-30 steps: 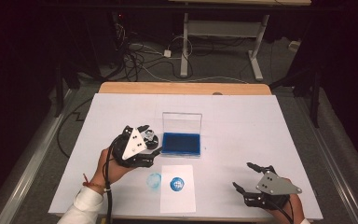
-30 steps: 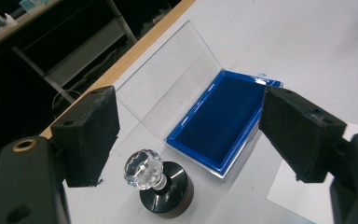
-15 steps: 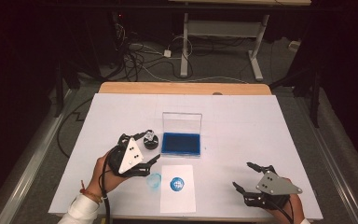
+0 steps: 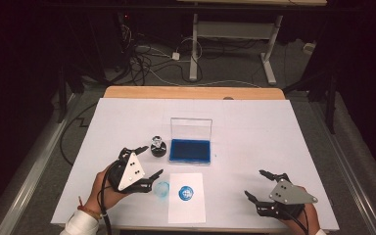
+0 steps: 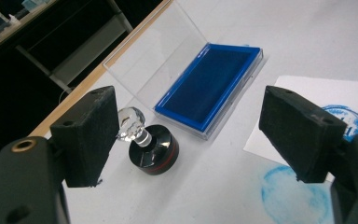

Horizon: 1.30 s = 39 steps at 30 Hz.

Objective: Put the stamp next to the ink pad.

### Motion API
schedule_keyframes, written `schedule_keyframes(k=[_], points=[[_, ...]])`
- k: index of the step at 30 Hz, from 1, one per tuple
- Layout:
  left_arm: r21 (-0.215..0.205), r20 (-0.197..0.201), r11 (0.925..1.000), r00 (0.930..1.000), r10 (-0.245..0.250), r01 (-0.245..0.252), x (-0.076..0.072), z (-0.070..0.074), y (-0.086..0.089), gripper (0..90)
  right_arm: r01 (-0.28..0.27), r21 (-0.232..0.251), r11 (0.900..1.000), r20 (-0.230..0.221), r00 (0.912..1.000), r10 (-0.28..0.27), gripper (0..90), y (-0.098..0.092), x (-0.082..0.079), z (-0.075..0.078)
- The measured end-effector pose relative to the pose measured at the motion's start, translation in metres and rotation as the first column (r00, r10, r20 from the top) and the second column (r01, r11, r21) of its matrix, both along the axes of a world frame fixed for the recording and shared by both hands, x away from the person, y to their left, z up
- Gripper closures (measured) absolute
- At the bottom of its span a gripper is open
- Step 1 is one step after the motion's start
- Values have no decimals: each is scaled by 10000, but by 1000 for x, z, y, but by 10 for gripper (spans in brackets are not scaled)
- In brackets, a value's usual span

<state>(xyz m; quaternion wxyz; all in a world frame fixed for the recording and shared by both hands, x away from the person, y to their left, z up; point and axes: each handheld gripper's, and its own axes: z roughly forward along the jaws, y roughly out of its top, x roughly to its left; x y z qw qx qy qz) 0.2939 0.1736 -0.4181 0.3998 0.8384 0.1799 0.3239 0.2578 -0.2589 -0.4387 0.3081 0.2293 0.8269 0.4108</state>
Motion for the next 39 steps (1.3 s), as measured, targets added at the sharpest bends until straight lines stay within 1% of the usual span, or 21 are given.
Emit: schedule_keyframes(k=[4, 6, 9, 11, 15, 17, 23, 24, 27, 33, 36, 39], points=[[47, 80, 9998, 9997, 214, -214, -3, -5, 5, 193, 27, 30, 10000, 4, 10000, -27, 241, -1, 0, 0], [52, 13, 9997, 9997, 238, -238, -3, -8, 8, 193, 34, 15, 10000, 10, 10000, -34, 241, -1, -1, 0], [50, 13, 9995, 9995, 321, -321, -5, -12, 13, 193, 78, 58, 10000, 32, 10000, -78, 241, -2, -1, 1], [82, 88, 9992, 9992, 400, -400, -7, -14, 16, 192, 94, 97, 9999, 41, 9999, -95, 241, -3, -2, 1], [-133, 115, 9986, 9986, 516, -514, -10, -17, 23, 193, 159, 111, 9998, 106, 9998, -160, 241, -5, -3, 1], [-110, 112, 9981, 9980, 615, -614, -11, -19, 26, 193, 166, 177, 9997, 152, 9997, -169, 241, -6, -4, 2], [-131, -56, 9964, 9965, 833, -834, -15, -27, 34, 193, 327, 343, 9989, 309, 9990, -338, 231, -9, -4, 4], [-107, -44, 9961, 9962, 875, -876, -16, -28, 36, 193, 363, 386, 9986, 342, 9987, -376, 226, -9, -4, 4], [-162, -179, 9943, 9943, 1055, -1058, -18, -32, 42, 192, 500, 501, 9975, 461, 9976, -523, 202, -11, -4, 4], [-130, -379, 9920, 9914, 1250, -1256, -22, -42, 51, 193, 975, 674, 9929, 831, 9912, -1030, 160, -14, -4, 4], [1, -479, 9913, 9901, 1318, -1319, -24, -46, 54, 193, 1161, 823, 9898, 919, 9881, -1235, 160, -18, -5, 5], [10, -581, 9903, 9886, 1391, -1393, -25, -50, 57, 192, 1259, 832, 9885, 962, 9863, -1338, 159, -20, -5, 4]])
